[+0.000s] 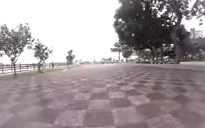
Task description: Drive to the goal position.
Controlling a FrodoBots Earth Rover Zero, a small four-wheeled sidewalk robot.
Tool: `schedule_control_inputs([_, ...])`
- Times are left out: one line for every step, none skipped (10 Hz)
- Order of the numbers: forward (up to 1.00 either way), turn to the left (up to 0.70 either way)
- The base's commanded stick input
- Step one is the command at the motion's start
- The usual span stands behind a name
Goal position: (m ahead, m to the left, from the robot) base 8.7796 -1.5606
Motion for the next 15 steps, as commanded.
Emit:
schedule_control_inputs([1.0,0.0])
schedule_control_inputs([1.0,0.0])
schedule_control_inputs([1.0,0.0])
schedule_control_inputs([1.0,0.0])
schedule_control_inputs([1.0,0.0])
schedule_control_inputs([1.0,0.0])
schedule_control_inputs([1.0,0.0])
schedule_control_inputs([1.0,0.0])
schedule_control_inputs([1.0,0.0])
schedule_control_inputs([1.0,0.0])
schedule_control_inputs([1.0,0.0])
schedule_control_inputs([1.0,0.0])
schedule_control_inputs([1.0,0.0])
schedule_control_inputs([1.0,0.0])
schedule_control_inputs([1.0,0.0])
